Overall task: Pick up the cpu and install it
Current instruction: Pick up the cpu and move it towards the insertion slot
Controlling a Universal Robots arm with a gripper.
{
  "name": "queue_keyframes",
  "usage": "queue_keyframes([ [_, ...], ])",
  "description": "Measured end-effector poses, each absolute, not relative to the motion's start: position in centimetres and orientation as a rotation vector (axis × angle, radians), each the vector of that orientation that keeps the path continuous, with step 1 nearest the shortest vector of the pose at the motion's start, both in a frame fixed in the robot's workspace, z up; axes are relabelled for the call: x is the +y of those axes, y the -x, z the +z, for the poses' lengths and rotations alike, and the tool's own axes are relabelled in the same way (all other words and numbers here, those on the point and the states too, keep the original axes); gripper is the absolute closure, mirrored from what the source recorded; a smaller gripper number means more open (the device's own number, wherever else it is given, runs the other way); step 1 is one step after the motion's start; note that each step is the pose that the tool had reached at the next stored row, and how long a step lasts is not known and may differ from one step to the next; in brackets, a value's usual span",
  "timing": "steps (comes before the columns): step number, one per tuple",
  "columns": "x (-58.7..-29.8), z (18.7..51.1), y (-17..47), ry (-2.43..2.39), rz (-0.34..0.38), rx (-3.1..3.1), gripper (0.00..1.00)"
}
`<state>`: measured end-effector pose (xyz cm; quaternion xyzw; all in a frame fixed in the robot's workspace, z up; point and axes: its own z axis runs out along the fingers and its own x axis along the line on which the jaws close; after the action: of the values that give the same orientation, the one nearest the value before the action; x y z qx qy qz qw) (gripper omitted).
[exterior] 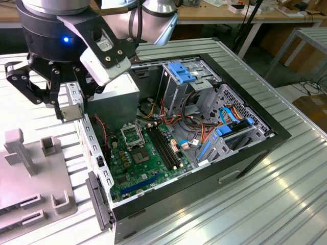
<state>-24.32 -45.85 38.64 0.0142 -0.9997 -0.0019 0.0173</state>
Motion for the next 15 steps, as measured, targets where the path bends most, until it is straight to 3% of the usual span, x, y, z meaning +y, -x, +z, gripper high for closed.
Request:
queue_keyframes([
  [15,-45.8,38.6,20.5,-0.044,-0.006,-3.106,0.54],
])
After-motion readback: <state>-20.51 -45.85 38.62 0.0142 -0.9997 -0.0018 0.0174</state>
